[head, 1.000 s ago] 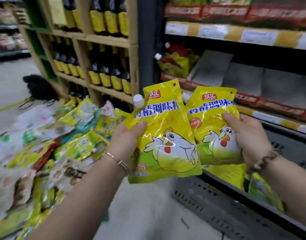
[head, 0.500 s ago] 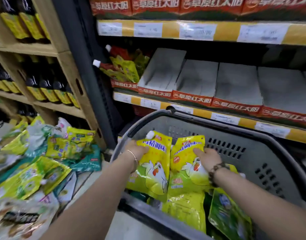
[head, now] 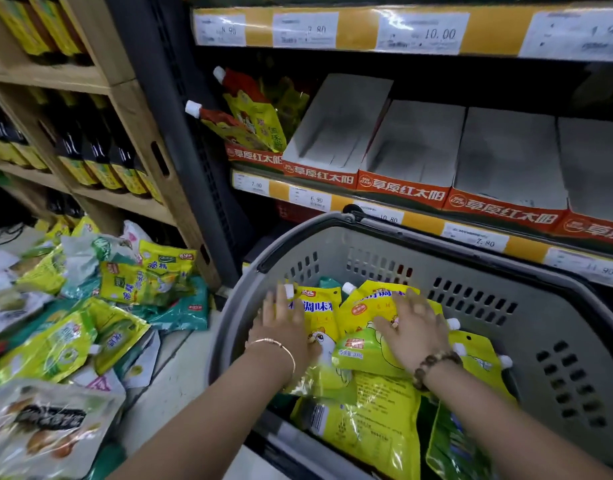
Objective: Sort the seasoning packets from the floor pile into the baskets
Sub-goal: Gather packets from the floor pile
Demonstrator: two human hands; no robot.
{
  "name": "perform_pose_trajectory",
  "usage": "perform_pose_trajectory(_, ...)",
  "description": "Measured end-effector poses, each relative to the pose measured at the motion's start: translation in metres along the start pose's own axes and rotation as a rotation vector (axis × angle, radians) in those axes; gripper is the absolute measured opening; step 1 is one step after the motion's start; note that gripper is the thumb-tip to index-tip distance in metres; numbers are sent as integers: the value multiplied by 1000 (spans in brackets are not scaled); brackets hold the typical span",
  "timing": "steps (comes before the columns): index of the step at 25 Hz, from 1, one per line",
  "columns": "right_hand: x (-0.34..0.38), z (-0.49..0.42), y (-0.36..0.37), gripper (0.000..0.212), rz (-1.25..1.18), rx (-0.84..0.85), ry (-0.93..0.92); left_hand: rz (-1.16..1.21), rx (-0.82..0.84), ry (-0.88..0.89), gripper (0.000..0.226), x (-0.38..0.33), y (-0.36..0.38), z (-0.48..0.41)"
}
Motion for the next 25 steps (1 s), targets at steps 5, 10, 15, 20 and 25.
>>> perform_pose_trajectory(5, 10, 5, 22, 61, 165, 103, -71, -61, 355, 59, 100, -12, 39, 1)
perform_pose_trajectory(10, 17, 3, 24, 62, 205, 85, -92, -142, 345, 56, 95, -18, 41, 4)
perform_pose_trajectory(15, 22, -1, 7, 65, 142, -53, -205, 100, 269, 5, 102, -16, 15, 5)
perform_pose_trajectory(20, 72, -2, -32, 67, -63, -193, -350, 409, -411, 84, 70, -2, -62, 18)
perform_pose_trajectory(25, 157, 35, -56, 65, -216, -245, -570, 517, -923, 46, 40, 61, -97, 78)
Point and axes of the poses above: each hand's wrist, its own z-axis away from the middle knuckle, its own y-axis out of the palm, x = y × z, the point moved 4 cm from there along -z, towards the middle knuckle, and after that the axes turned 13 degrees about y, right-handed, at the moved point
